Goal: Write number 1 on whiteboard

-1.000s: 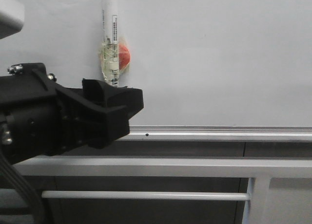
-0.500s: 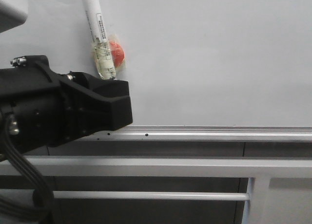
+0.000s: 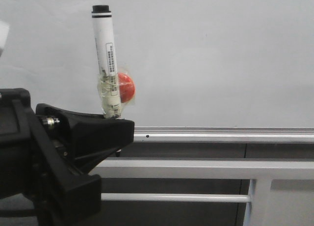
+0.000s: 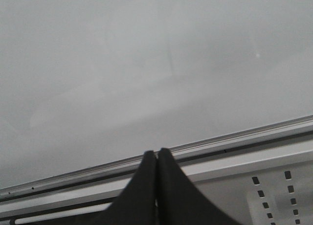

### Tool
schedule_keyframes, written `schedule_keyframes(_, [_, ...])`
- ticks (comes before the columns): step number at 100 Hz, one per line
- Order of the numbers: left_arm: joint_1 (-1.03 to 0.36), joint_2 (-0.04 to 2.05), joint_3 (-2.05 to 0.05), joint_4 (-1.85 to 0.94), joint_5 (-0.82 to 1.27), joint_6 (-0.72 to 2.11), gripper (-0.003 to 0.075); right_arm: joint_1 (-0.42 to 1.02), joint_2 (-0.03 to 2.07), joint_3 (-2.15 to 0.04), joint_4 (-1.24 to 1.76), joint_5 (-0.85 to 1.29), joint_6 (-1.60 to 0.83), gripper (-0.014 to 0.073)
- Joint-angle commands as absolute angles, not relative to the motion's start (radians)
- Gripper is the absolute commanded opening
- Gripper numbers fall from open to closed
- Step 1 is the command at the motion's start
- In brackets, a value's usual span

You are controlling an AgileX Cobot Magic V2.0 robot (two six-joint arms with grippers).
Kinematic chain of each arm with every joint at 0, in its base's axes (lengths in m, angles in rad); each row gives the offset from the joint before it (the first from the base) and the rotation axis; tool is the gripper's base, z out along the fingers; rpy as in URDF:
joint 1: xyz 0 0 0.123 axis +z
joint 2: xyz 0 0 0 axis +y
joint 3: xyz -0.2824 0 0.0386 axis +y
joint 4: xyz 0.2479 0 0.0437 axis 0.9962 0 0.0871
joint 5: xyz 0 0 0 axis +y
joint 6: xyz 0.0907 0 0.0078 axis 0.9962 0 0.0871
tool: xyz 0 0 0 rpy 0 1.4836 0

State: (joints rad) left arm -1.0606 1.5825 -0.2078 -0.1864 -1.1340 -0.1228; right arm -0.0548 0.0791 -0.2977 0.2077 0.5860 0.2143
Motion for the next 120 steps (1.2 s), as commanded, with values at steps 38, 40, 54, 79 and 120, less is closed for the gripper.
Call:
schedule_keyframes(38, [-1.062,1.461,-0.240,-0.088,-1.163,-0.027,-0.0020,-0.049,0.101,-0.333,0.374,0.543,0.133,-0.0064])
schedule_keyframes(40, [-1.062,1.454,-0.249,-0.070,-1.126,-0.025,-0.0020,-0.036,0.101,-0.333,0.400,0.552,0.082,-0.0064])
schedule_keyframes(54, [-1.062,1.406,-0.333,0.073,-0.878,-0.019,-0.0020,0.051,0.101,-0.333,0.580,0.577,-0.246,-0.0064])
schedule_keyframes(79, [-1.062,1.305,-0.592,0.290,-0.141,-0.019,-0.0020,0.279,0.135,-0.376,0.652,0.665,-0.560,-0.0062])
schedule_keyframes(120, [-1.117,1.283,-0.769,0.533,0.277,-0.019,-0.0020,0.408,0.328,-0.487,0.729,0.700,-0.566,0.0448])
